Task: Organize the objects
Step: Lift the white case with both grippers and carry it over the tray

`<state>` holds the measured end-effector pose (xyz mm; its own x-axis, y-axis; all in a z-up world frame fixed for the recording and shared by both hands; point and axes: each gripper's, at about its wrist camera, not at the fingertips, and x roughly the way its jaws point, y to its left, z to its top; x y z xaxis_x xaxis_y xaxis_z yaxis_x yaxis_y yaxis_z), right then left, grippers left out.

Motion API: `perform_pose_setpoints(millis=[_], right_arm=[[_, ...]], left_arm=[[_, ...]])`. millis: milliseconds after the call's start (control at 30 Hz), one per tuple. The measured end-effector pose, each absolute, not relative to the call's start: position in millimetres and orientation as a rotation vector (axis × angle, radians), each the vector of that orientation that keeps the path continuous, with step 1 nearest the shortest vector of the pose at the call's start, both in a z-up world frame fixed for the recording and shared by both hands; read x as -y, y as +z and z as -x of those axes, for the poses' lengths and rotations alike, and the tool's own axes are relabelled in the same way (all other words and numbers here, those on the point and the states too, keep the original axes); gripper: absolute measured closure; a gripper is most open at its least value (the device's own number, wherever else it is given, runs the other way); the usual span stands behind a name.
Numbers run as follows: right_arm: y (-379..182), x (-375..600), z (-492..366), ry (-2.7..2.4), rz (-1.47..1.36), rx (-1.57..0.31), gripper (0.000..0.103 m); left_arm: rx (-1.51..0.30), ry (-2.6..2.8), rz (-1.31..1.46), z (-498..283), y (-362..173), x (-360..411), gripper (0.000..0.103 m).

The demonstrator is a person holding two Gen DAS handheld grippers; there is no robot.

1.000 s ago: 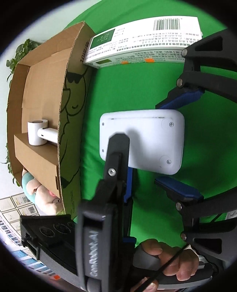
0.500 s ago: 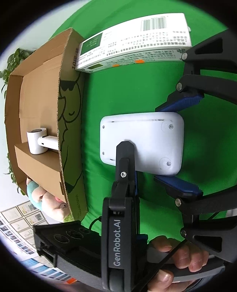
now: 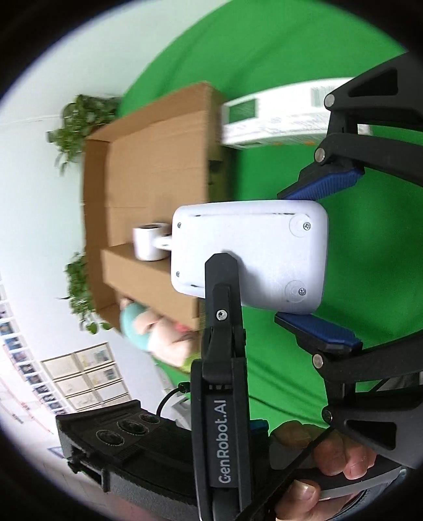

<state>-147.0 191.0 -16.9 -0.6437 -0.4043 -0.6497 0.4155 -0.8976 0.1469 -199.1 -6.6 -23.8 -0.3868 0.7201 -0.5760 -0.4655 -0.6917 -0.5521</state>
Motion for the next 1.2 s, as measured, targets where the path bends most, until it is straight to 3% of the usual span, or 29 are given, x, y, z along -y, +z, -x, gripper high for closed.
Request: perform_pose_setpoints(millis=[667,1000,1200], right_arm=[[55.7,-190.8,215.3,-2.612,-0.737,0.021,0.038],[51.1,-196.1,253.9,-2.580,-0.796,0.061,0.038],[28.5,-192.7,276.2,-2.545,-0.869,0.078,0.038]], left_arm=[[0.193,2.177,0.878,256.8,98.4,-24.3,0.078],[0.176,2.178,0.933,306.9,81.7,-36.4,0.078],[0.203,2.158,1.040,339.8,38.3,-40.5,0.078]])
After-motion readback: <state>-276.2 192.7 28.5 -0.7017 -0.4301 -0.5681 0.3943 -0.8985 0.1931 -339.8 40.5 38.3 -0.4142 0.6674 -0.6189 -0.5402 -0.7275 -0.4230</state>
